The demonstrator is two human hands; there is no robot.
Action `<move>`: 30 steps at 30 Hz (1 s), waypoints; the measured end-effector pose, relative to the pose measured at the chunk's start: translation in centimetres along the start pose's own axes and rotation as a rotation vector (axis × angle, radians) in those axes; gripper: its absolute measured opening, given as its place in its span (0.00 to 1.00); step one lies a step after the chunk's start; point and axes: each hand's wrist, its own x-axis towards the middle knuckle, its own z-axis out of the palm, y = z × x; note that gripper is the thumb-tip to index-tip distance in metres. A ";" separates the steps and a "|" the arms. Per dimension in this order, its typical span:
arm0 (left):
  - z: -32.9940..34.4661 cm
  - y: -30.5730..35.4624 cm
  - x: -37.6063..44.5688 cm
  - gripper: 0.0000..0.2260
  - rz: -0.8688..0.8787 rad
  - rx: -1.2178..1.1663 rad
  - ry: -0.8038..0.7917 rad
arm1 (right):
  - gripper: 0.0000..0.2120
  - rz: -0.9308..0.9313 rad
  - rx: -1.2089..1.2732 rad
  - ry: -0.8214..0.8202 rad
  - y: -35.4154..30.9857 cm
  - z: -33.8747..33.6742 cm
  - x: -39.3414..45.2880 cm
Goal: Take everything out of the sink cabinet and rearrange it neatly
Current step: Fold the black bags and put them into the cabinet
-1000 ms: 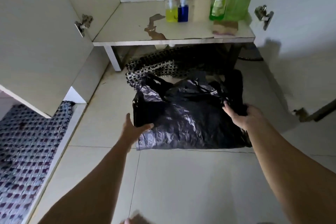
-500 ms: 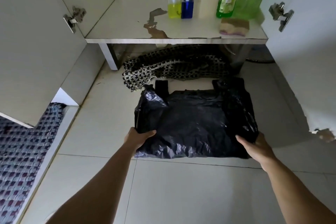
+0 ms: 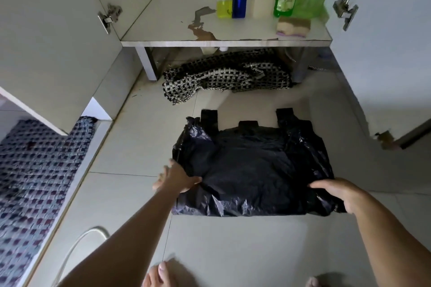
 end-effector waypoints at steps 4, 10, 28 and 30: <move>1.8 4.0 -4.4 0.37 0.463 0.185 0.177 | 0.18 0.015 0.089 -0.001 0.2 -0.3 -2.1; 7.8 8.1 -5.7 0.28 0.612 0.215 -0.096 | 0.16 -0.102 0.093 0.034 -1.7 -1.1 -4.4; 2.5 2.4 -3.6 0.17 0.288 -0.502 -0.030 | 0.09 -0.805 -0.684 0.170 -9.3 12.9 -15.0; 0.9 -0.2 -3.1 0.17 0.164 -0.589 0.099 | 0.15 -0.857 -0.751 0.141 -8.3 16.0 -15.4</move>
